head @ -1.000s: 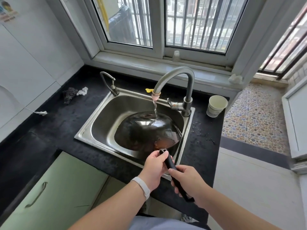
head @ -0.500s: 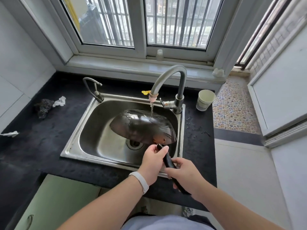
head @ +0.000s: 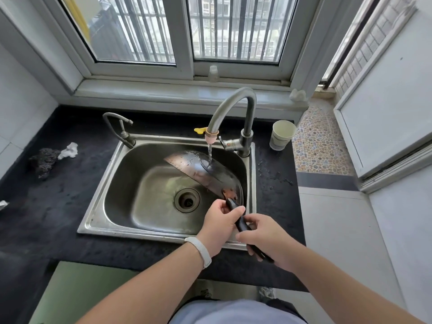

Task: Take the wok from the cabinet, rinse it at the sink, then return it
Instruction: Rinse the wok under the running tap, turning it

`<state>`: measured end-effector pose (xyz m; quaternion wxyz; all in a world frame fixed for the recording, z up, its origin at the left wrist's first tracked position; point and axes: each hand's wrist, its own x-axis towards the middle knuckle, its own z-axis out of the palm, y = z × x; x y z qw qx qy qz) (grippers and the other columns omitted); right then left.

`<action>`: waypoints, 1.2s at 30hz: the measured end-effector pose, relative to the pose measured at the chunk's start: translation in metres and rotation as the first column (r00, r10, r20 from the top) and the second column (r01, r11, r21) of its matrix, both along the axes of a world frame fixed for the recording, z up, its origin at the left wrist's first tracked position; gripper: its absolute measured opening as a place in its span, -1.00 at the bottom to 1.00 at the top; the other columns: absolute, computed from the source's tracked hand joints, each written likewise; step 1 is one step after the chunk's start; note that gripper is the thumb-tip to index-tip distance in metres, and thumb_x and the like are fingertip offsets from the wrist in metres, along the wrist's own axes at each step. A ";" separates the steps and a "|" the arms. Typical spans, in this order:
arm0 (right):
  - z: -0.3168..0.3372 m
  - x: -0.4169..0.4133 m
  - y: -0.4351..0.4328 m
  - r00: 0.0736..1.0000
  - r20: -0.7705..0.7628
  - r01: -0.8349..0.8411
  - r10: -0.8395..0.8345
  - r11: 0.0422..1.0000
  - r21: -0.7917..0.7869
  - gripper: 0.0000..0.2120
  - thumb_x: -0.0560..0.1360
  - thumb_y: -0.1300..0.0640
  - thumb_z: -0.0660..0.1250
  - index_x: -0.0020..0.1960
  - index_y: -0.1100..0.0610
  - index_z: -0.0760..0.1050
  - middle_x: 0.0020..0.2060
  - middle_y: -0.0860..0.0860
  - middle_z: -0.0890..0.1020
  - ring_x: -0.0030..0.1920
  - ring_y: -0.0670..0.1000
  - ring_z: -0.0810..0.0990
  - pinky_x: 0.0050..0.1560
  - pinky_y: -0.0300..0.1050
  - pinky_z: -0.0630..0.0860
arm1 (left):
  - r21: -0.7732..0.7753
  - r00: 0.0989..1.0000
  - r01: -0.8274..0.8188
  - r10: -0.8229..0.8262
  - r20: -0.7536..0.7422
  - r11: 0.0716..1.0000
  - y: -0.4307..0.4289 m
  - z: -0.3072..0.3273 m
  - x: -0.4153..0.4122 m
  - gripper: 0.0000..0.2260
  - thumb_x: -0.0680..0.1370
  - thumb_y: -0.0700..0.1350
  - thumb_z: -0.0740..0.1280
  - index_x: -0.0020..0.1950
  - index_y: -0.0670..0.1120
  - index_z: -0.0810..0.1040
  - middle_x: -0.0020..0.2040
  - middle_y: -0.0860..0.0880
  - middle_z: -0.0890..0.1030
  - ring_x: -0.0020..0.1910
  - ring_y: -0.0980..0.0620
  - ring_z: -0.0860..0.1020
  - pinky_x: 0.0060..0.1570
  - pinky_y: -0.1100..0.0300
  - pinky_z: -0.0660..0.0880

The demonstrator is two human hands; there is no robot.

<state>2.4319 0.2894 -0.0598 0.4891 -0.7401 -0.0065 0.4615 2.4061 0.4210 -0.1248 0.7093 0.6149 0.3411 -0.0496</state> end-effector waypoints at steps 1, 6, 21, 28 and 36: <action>0.000 0.001 -0.002 1.000 0.003 -0.020 0.020 1.000 0.001 -0.79 0.45 0.29 0.40 0.08 0.18 0.55 -0.35 0.11 0.54 -0.46 -0.02 0.53 -0.51 -0.16 0.43 | 0.013 1.000 0.008 -0.008 -0.001 1.000 -0.002 -0.002 0.000 -0.61 0.31 0.07 0.51 -0.03 -0.13 0.53 -0.17 -0.10 0.57 -0.12 -0.09 0.62 0.03 -0.22 0.60; -0.001 0.005 -0.012 0.998 -0.048 -0.037 0.039 0.998 0.045 -0.83 0.50 0.34 0.36 0.09 0.24 0.54 -0.37 0.10 0.53 -0.46 -0.05 0.52 -0.47 -0.16 0.45 | 0.062 1.000 0.007 -0.007 0.009 0.998 -0.014 -0.010 0.003 -0.79 0.46 -0.12 0.50 -0.03 -0.14 0.51 -0.23 -0.04 0.51 -0.24 0.06 0.51 -0.16 0.13 0.55; -0.003 0.012 -0.024 0.993 -0.115 -0.009 0.025 0.990 0.139 -0.89 0.53 0.39 0.27 0.02 0.26 0.50 -0.43 0.12 0.46 -0.56 -0.06 0.41 -0.52 -0.21 0.36 | 0.070 0.999 -0.030 0.032 -0.027 0.997 -0.028 -0.010 0.011 -0.77 0.50 -0.19 0.46 0.05 -0.11 0.46 -0.09 -0.09 0.57 -0.16 0.08 0.57 -0.31 0.37 0.48; -0.012 0.011 -0.026 0.997 -0.023 -0.075 0.078 0.991 0.114 -0.84 0.50 0.31 0.32 0.07 0.21 0.55 -0.40 0.13 0.50 -0.51 0.03 0.39 -0.47 -0.13 0.37 | 0.057 0.998 -0.049 0.051 -0.032 0.997 -0.025 -0.008 0.009 -0.75 0.49 -0.19 0.46 0.09 -0.12 0.47 -0.02 -0.12 0.58 -0.10 0.04 0.59 -0.17 0.25 0.53; -0.004 0.029 -0.015 0.991 0.056 -0.126 0.119 0.984 0.124 -0.74 0.45 0.35 0.37 0.14 0.25 0.57 -0.30 0.14 0.46 -0.49 -0.06 0.38 -0.45 -0.19 0.35 | -0.034 0.984 -0.175 0.176 0.008 0.984 -0.013 0.001 0.019 -0.72 0.46 -0.18 0.46 0.09 -0.09 0.44 0.07 -0.22 0.59 0.02 -0.12 0.63 -0.05 0.05 0.61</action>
